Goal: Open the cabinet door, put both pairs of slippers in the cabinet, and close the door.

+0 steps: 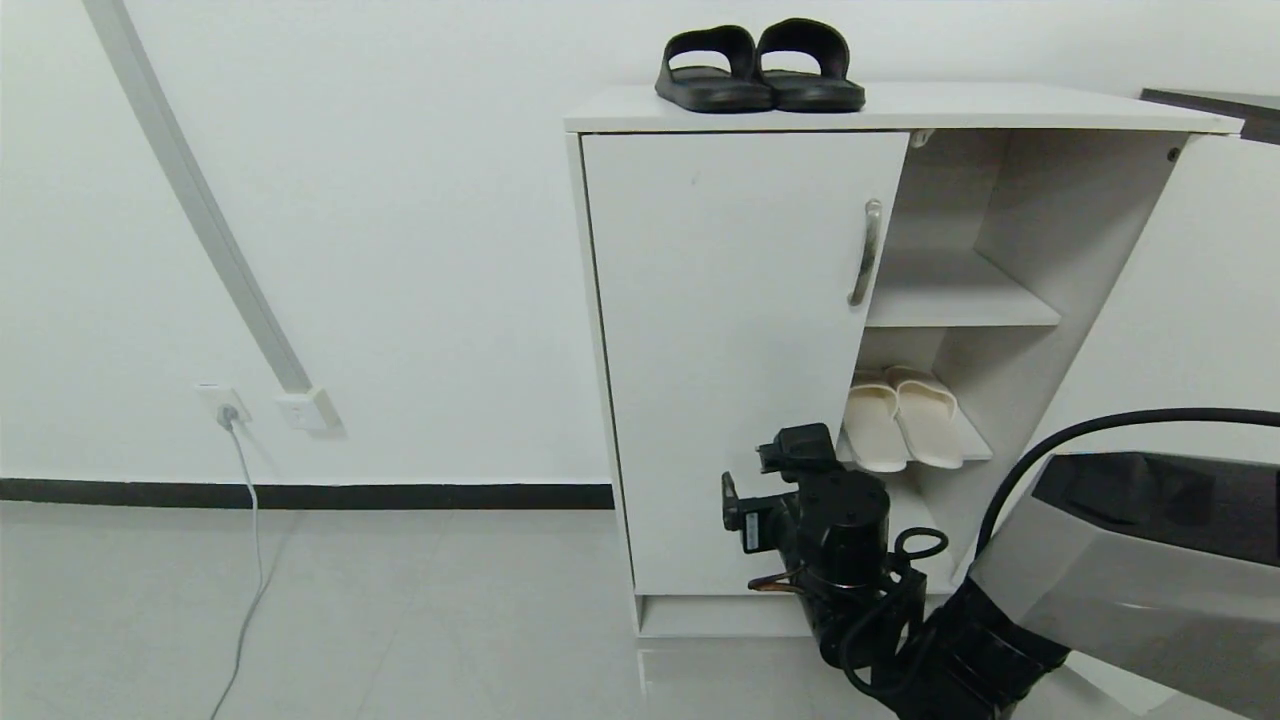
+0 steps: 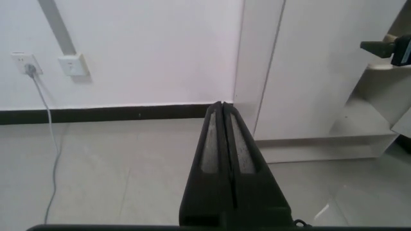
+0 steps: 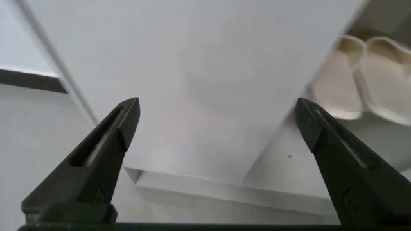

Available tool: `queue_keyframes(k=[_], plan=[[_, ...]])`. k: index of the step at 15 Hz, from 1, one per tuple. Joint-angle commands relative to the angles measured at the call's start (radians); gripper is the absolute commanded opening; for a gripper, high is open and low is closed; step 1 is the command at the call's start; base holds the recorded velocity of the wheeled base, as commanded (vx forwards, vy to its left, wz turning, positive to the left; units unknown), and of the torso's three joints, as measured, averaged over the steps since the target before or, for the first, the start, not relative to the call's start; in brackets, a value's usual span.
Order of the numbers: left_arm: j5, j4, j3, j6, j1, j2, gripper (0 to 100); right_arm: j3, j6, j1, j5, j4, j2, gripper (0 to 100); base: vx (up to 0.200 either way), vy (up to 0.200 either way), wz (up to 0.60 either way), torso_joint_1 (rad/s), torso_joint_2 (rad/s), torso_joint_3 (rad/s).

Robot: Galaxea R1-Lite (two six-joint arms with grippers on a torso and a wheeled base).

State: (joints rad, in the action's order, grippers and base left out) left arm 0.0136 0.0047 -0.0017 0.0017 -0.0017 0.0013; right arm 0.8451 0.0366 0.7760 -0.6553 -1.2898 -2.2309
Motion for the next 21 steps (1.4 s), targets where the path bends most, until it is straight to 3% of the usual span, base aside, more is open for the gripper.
queue_keyframes(k=[1,16,21], plan=[[0.000,0.000,0.000,0.000,0.000,0.000,0,-0.004,0.000,-0.007,0.005,-0.005,-0.004,100,0.000,0.000,0.00,0.000,0.00,0.000],[0.000,0.000,0.000,-0.002,0.000,0.000,0,-0.031,-0.023,-0.007,0.005,-0.017,-0.006,100,0.000,0.000,0.00,0.000,0.00,0.000],[0.000,0.000,0.000,-0.002,0.000,0.000,0,-0.032,-0.023,-0.007,0.005,-0.016,-0.006,100,0.000,0.000,0.00,0.019,-0.24,-0.261]])
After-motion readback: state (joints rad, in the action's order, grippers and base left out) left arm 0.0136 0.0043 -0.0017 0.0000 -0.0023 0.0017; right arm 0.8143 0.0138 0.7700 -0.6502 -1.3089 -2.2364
